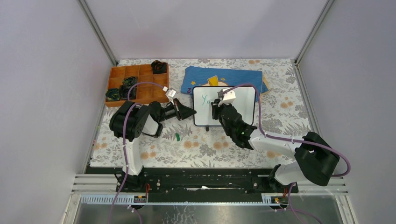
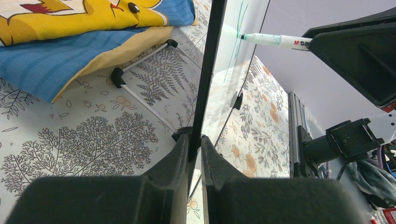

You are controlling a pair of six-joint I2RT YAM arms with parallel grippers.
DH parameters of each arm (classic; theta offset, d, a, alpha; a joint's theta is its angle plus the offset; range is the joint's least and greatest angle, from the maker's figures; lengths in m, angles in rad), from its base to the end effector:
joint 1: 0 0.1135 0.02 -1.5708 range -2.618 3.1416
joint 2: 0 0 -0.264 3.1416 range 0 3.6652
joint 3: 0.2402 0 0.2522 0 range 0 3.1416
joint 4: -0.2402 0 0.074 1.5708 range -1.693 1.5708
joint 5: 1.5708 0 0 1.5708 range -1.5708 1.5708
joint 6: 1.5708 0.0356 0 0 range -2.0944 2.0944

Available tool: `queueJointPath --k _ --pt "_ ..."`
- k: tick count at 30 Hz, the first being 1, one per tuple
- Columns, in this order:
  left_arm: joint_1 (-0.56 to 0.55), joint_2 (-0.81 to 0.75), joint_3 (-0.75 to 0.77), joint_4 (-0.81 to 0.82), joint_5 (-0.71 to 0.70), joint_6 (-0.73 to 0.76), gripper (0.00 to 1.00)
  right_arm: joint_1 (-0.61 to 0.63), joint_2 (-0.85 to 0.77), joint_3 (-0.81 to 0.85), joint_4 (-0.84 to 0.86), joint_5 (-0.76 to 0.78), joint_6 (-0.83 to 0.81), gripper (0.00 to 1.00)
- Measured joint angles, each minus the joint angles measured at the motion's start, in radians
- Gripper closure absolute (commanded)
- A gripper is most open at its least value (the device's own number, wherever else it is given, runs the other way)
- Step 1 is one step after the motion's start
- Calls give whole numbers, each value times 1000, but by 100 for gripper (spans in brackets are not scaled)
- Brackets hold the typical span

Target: Write a sentence on the whiteboard

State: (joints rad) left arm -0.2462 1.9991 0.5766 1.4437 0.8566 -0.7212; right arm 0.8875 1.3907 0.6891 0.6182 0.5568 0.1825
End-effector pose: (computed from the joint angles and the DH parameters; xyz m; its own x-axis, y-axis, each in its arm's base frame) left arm 0.3062 -0.1047 0.1223 -0.5737 -0.3018 -0.7614 0.6837 0.3354 -0.6481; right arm 0.2055 0.2226 0.2523 -0.1109 0.1079 -0.9880 -0.3109 0.9404 0.1376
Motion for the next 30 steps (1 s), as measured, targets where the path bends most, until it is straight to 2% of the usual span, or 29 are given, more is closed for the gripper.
queueJointPath --k 19,30 --pt "-1 -6 0 -9 0 7 100 0 16 13 -2 -29 12 100" --pt "-2 -7 0 -10 0 15 100 -5 -122 1 -23 -15 3 100"
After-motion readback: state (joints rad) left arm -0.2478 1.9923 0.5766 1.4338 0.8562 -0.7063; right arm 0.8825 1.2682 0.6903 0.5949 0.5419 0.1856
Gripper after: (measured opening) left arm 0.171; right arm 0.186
